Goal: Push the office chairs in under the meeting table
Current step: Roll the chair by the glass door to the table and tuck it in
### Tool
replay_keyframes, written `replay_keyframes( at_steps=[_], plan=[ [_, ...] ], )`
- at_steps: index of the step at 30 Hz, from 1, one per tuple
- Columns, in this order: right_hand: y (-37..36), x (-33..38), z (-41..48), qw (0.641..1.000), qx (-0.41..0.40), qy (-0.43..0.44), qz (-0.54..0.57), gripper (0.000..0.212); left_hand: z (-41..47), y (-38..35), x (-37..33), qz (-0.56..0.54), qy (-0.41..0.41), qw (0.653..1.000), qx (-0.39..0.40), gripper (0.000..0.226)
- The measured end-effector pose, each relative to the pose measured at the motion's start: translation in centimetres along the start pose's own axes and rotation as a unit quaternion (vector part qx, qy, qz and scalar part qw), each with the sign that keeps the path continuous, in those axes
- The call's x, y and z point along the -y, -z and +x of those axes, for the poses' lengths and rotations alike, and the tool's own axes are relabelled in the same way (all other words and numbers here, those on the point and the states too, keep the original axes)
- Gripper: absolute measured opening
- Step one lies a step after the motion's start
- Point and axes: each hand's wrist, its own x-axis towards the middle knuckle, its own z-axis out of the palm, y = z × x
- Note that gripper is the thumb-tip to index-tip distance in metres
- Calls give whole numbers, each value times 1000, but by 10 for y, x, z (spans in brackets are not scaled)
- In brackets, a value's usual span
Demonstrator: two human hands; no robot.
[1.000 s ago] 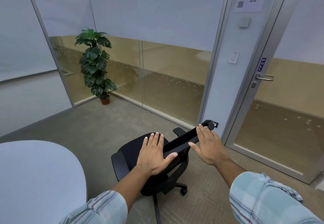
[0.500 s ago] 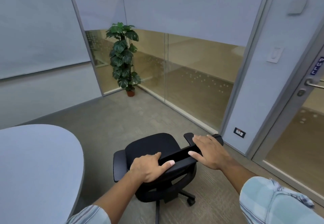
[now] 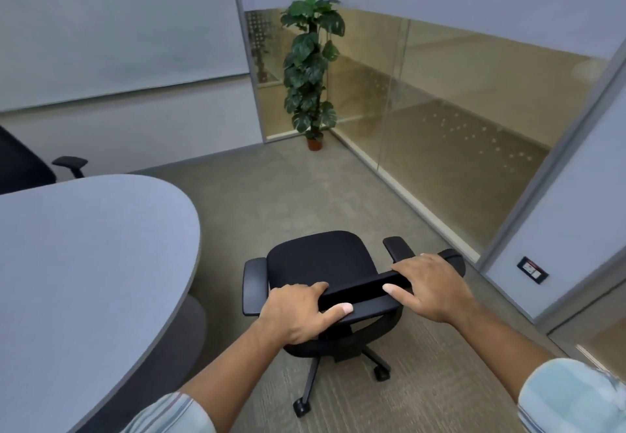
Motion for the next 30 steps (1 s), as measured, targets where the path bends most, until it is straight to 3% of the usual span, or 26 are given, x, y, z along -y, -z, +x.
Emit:
replay_keyframes(
  at_steps=[21,24,30],
  plan=[
    [-14,-71,48,987,-51,147,35,76,3,-14,-58,-13,121,992,-29,117],
    [-18,-93,76,981,-46,184,37,74,21,-20,-68,-17,152,988,-27,128],
    [-24,-132,131,969,-10,246,38,75,56,-18,-92,-46,220,974,10,119]
  ],
)
